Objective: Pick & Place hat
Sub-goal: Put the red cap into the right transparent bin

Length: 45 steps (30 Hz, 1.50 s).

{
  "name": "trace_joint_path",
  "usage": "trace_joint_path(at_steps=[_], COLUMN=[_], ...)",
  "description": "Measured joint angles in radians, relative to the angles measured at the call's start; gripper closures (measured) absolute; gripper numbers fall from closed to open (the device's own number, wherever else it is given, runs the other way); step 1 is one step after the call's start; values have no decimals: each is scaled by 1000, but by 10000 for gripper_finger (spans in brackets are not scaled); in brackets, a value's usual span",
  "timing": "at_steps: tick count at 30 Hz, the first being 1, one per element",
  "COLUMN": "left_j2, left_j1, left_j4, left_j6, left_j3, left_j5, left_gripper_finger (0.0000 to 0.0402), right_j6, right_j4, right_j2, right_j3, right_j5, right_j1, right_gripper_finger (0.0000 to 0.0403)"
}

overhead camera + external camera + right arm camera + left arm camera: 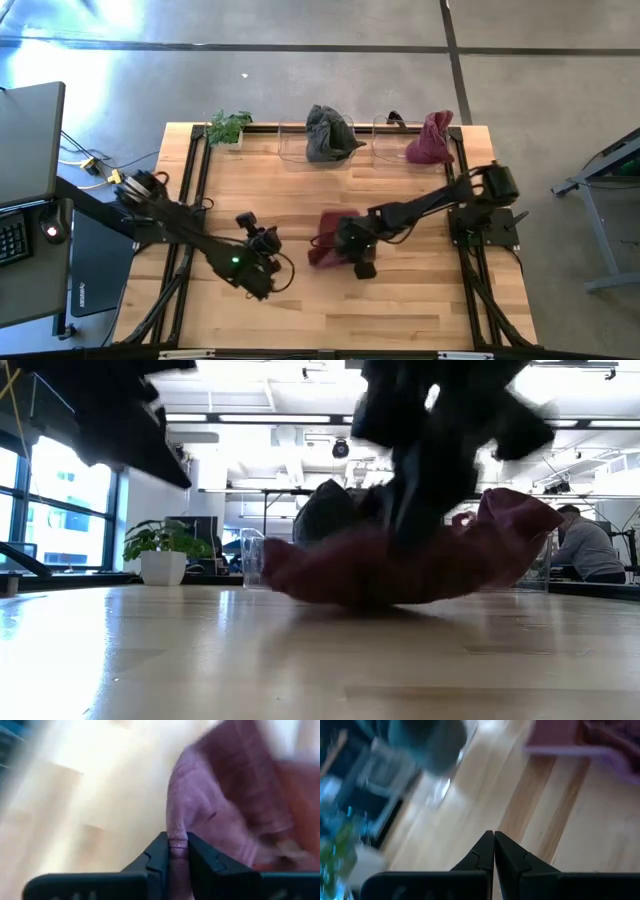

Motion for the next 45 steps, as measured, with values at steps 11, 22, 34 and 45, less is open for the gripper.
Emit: trace_joint_path(at_steps=[11, 22, 34, 45], left_j2=[-58, 95, 245, 251], left_j1=[-16, 16, 91, 166], left_j4=[980, 1470, 1539, 1358], left_j6=[963, 1501, 1480, 1289], left_j3=[-166, -149, 40, 87], left_j5=[201, 476, 176, 217], left_gripper_finger=[350, 199, 157, 160], right_j6=[44, 212, 269, 270], right_j4=[21, 550, 719, 728], right_j2=[-149, -364, -419, -414], right_j3=[-15, -411, -568, -567], right_j5=[-130, -51, 57, 59], right_j1=[92, 83, 84, 86], right_gripper_finger=[371, 367, 364, 361])
